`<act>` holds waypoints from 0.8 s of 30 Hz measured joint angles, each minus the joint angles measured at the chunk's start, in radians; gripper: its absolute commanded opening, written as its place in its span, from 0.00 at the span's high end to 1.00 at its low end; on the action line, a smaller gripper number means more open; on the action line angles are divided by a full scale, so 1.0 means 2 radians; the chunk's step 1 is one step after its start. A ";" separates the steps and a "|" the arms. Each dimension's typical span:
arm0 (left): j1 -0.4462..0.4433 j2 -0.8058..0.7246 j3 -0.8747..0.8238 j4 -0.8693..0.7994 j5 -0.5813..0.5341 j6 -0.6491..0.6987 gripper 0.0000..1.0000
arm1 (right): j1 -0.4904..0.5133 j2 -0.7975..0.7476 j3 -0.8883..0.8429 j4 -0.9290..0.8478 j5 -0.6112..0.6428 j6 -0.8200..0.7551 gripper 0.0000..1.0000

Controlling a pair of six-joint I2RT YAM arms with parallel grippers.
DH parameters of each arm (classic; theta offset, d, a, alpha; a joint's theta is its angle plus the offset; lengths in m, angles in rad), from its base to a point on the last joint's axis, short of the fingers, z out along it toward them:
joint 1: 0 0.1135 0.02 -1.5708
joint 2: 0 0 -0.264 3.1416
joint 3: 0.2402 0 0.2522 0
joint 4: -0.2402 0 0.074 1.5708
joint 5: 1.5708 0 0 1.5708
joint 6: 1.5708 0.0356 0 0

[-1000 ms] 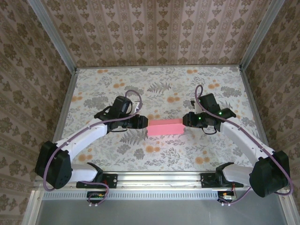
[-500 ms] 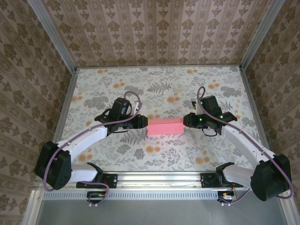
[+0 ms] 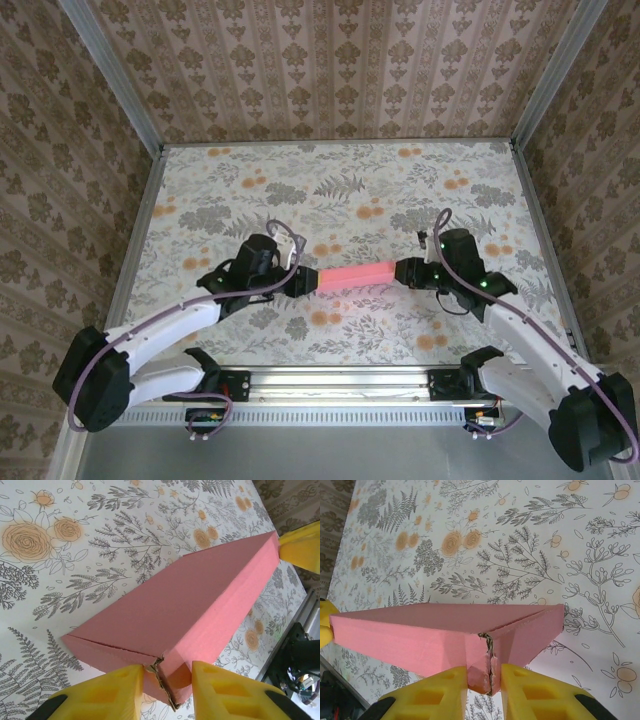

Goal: Fold the paper box

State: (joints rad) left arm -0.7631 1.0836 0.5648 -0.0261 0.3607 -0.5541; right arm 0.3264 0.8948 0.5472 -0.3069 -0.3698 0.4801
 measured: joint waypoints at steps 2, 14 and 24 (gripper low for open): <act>-0.006 -0.014 -0.021 0.018 -0.010 0.000 0.70 | 0.007 -0.019 -0.019 0.009 0.002 0.004 0.74; -0.021 -0.026 -0.080 0.059 -0.051 0.000 0.65 | 0.053 -0.042 -0.078 0.037 0.021 0.024 0.68; -0.021 0.007 -0.072 0.059 -0.058 -0.015 0.59 | 0.060 0.033 -0.064 0.035 0.051 0.053 0.61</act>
State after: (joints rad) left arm -0.8047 1.0985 0.4217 0.0917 0.2455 -0.5850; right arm 0.4473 0.9611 0.4191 -0.2359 -0.2676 0.5854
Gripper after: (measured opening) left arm 0.408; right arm 0.393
